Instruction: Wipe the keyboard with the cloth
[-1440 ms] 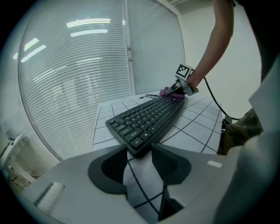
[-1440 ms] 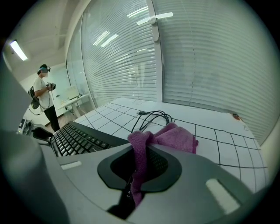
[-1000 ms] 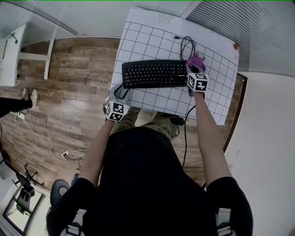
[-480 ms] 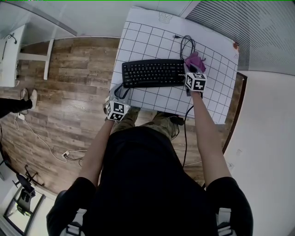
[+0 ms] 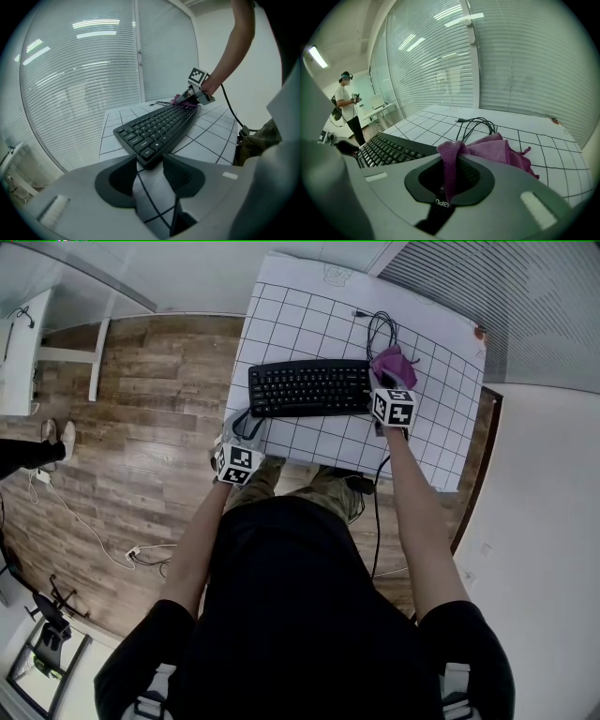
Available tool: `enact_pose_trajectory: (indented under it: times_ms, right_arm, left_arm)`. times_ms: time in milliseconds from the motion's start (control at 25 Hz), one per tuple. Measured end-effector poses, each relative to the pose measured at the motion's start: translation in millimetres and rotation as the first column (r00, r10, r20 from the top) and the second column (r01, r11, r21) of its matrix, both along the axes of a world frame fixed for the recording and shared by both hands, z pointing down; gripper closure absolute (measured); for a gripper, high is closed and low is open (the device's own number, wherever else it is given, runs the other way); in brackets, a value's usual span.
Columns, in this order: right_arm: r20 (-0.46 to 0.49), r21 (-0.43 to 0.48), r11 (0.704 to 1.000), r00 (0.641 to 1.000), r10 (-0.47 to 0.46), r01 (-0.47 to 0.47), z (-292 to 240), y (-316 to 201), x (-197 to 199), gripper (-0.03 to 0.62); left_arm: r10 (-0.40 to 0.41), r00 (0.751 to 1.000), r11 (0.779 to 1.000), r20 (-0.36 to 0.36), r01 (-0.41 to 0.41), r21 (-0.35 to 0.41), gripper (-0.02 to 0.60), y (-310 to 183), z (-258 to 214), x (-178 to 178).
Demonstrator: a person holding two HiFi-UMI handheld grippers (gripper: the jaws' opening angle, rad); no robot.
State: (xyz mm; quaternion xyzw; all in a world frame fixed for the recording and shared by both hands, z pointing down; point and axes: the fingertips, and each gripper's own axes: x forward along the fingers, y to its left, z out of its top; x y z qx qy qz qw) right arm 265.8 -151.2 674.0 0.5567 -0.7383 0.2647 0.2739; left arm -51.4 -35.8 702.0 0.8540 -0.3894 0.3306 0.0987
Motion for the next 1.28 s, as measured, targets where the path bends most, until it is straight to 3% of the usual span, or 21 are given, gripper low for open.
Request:
enact_pose_trajectory:
  times_ms: [1280]
  right_arm:
    - [0.002, 0.002, 0.998, 0.998, -0.059, 0.059, 2, 7, -50, 0.554]
  left_arm:
    - [0.011, 1.000, 1.000, -0.017, -0.011, -0.003, 0.430, 0, -1, 1]
